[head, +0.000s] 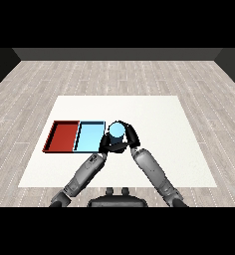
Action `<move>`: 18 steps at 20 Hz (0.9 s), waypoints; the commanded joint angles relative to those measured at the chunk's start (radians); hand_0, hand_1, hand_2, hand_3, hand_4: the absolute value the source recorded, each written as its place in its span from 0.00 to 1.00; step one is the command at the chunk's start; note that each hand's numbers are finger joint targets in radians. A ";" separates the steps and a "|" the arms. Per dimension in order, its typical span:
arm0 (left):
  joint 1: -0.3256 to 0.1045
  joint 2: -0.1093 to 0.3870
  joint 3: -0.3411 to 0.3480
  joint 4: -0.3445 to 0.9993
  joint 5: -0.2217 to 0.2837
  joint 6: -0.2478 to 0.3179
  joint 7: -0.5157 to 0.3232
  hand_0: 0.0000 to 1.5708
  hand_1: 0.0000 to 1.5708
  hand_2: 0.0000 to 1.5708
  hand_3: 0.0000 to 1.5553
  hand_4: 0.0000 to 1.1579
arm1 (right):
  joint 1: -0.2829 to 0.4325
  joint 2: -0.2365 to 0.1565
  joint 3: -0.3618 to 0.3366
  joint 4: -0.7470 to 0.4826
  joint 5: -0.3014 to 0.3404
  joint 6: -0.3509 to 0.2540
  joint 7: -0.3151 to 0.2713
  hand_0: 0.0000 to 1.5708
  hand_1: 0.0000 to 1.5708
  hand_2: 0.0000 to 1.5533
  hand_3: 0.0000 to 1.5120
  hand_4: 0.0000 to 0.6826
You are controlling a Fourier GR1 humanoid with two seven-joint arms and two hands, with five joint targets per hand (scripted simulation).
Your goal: Pick the blue can and put it in the blue box
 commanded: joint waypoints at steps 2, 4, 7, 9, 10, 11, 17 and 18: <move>-0.010 -0.001 0.011 0.011 0.009 0.023 -0.033 1.00 1.00 1.00 0.96 0.97 | 0.009 0.000 -0.005 0.013 0.009 0.015 0.001 0.00 0.00 0.00 0.00 0.00; 0.031 -0.002 -0.029 -0.072 -0.033 0.077 0.023 1.00 1.00 1.00 0.96 0.97 | 0.010 0.000 -0.005 0.013 0.010 0.015 0.001 0.00 0.00 0.00 0.00 0.00; 0.012 -0.001 0.061 0.011 -0.019 -0.010 -0.063 1.00 1.00 1.00 0.96 0.97 | 0.026 0.000 -0.031 0.046 0.042 0.079 -0.052 0.00 0.00 0.00 0.00 0.00; 0.045 -0.001 0.006 -0.081 -0.065 0.041 -0.001 1.00 1.00 1.00 0.96 0.98 | 0.021 0.000 -0.027 0.050 0.038 0.103 -0.059 0.00 0.00 0.00 0.00 0.00; -0.042 -0.001 0.079 0.017 -0.050 -0.003 0.002 1.00 1.00 1.00 0.96 0.98 | 0.019 0.000 -0.065 0.016 0.033 0.109 -0.025 0.00 0.00 0.00 0.00 0.00; 0.012 -0.001 0.053 0.000 -0.061 0.008 -0.022 1.00 1.00 1.00 0.96 0.98 | -0.017 0.000 -0.059 0.066 -0.026 0.070 -0.048 0.00 0.00 0.00 0.00 0.00; 0.043 -0.001 0.100 0.093 -0.069 -0.030 -0.119 1.00 1.00 1.00 0.96 0.98 | 0.041 -0.007 -0.183 -0.084 -0.063 0.077 0.001 0.00 0.00 0.00 0.00 0.00; -0.009 0.024 0.137 0.058 -0.089 -0.030 -0.026 1.00 1.00 1.00 0.95 0.98 | 0.120 -0.037 -0.200 -0.076 -0.078 0.093 -0.082 0.00 0.00 0.00 0.00 0.00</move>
